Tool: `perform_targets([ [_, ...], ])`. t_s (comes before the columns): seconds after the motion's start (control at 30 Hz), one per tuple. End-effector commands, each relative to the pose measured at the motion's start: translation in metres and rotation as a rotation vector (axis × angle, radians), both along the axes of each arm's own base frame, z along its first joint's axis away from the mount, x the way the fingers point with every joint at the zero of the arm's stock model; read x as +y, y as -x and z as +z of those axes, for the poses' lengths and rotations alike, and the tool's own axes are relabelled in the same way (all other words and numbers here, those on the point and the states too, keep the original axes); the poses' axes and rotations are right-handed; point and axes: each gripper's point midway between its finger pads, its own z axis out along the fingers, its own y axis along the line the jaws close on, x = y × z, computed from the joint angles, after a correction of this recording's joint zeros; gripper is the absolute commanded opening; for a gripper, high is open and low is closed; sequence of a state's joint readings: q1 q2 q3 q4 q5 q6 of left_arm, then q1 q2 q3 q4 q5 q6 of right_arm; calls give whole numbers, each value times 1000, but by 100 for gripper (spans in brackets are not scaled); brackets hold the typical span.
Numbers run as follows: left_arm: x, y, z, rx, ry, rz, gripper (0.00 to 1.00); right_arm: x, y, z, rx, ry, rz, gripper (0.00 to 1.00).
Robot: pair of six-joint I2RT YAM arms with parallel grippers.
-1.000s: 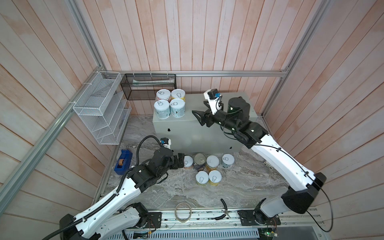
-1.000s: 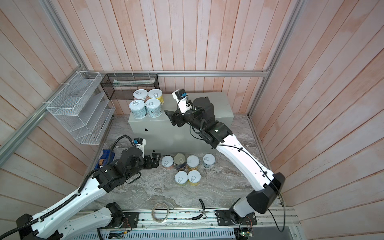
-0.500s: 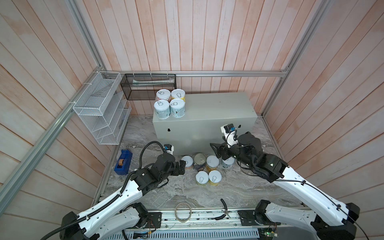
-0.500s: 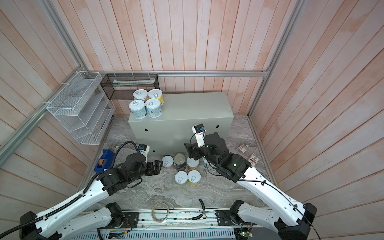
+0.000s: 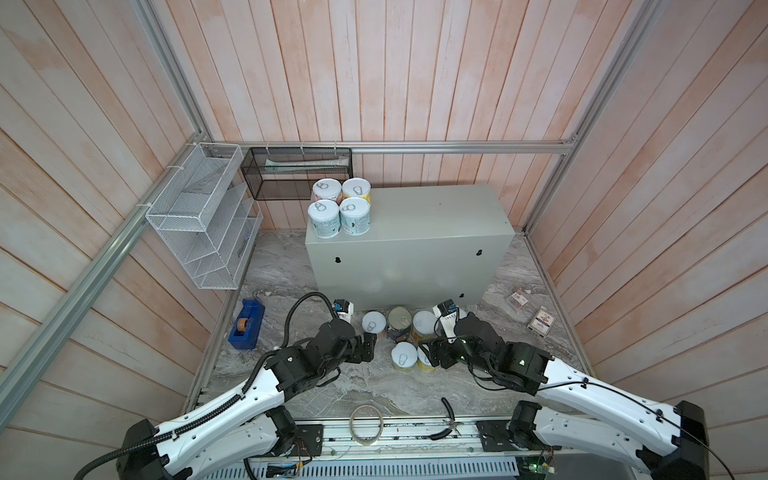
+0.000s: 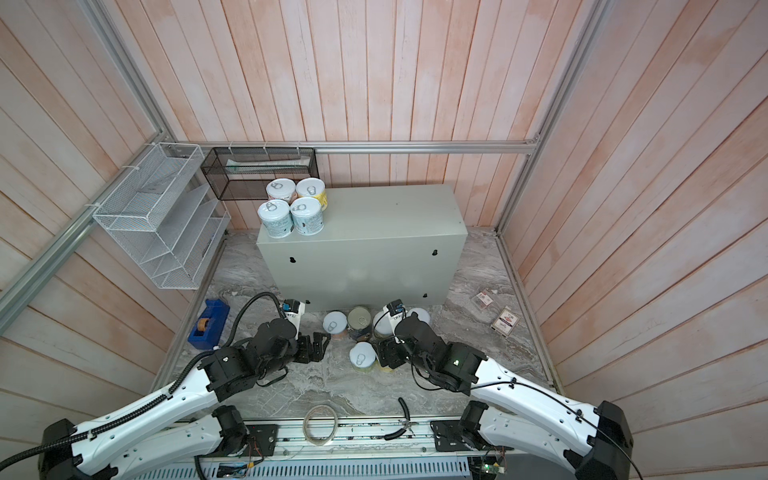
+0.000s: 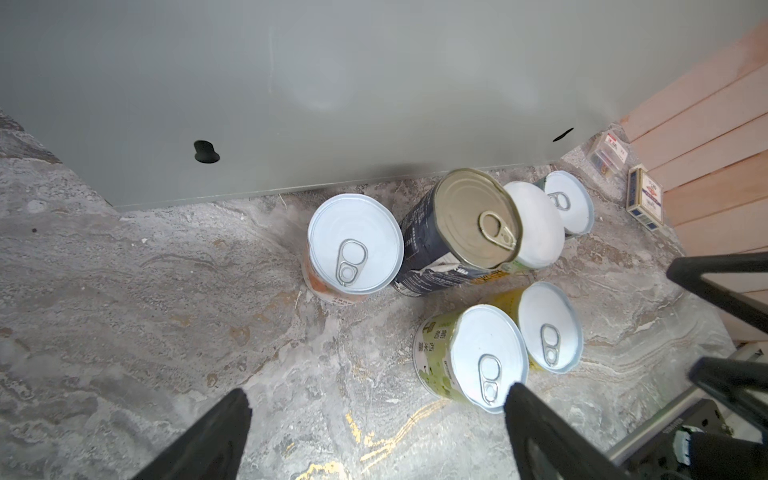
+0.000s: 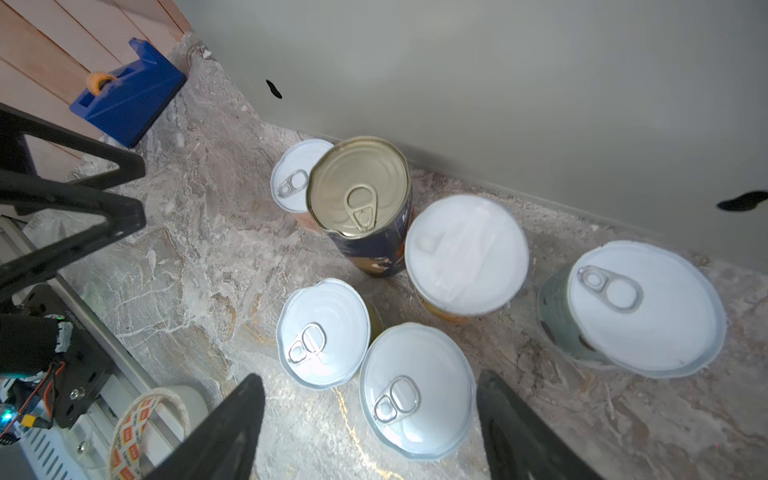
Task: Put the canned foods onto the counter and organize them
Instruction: 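Open the right gripper and withdraw it down toward the floor cans, then lower the right gripper around a white-lidded floor can while the left gripper hovers nearby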
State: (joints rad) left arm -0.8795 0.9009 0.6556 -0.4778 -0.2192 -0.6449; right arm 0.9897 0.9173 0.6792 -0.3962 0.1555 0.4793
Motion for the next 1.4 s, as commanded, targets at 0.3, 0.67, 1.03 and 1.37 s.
perform_targets([
  [0.3,5,5,-14,15,27,37,96,-8,12,-35,82,-42,-81,81],
  [0.67,2,10,-33,53,34,28,96,-20,22,-68,170,27,-110,81],
  [1.03,1,7,-38,54,18,32,96,-26,23,-100,200,122,-125,83],
  [1.37,4,7,-44,62,7,48,96,-18,-8,-105,85,161,-152,84],
])
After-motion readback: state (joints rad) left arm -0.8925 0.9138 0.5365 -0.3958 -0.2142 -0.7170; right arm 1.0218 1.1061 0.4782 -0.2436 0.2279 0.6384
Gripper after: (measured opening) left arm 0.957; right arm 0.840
